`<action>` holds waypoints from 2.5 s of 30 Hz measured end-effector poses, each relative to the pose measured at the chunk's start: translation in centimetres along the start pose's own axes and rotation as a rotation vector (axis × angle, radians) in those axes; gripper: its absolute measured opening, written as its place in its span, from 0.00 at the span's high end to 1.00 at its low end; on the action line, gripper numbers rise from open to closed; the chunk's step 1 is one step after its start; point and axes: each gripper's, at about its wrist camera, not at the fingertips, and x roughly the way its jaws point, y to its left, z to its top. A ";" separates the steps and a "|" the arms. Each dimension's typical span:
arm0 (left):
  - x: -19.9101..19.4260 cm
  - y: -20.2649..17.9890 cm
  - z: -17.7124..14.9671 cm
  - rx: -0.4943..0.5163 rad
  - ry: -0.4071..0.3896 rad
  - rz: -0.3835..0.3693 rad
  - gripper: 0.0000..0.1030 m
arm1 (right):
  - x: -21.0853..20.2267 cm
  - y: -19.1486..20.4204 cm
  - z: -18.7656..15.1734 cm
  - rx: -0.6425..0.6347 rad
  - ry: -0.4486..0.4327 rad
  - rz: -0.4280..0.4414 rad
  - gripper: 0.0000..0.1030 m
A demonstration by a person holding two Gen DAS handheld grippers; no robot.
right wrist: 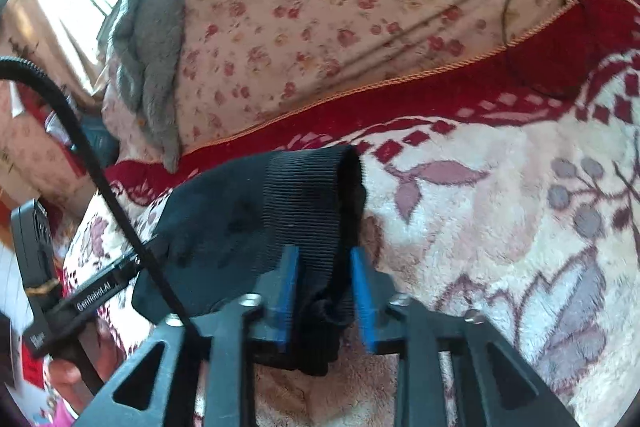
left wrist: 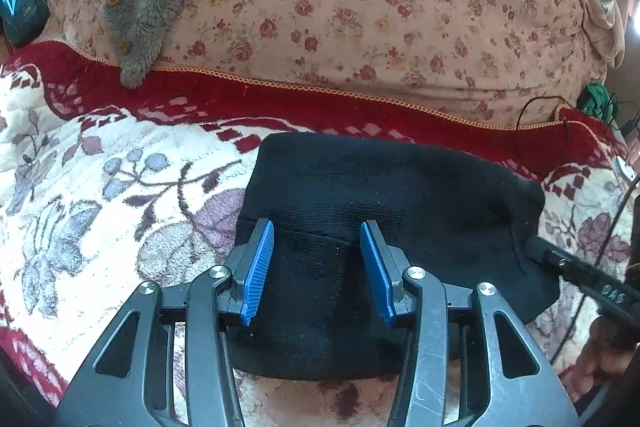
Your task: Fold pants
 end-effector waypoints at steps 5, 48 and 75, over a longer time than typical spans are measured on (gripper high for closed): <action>0.0 0.2 -0.1 -0.005 -0.004 -0.005 0.58 | -1.8 0.7 -0.2 -0.009 -0.032 0.008 0.69; 3.5 6.4 0.7 -0.128 0.174 -0.281 0.34 | 4.6 0.8 -0.8 0.081 0.116 0.206 0.18; 2.9 4.5 0.2 -0.116 0.144 -0.337 0.73 | 1.9 2.2 -1.0 -0.010 0.023 0.173 0.58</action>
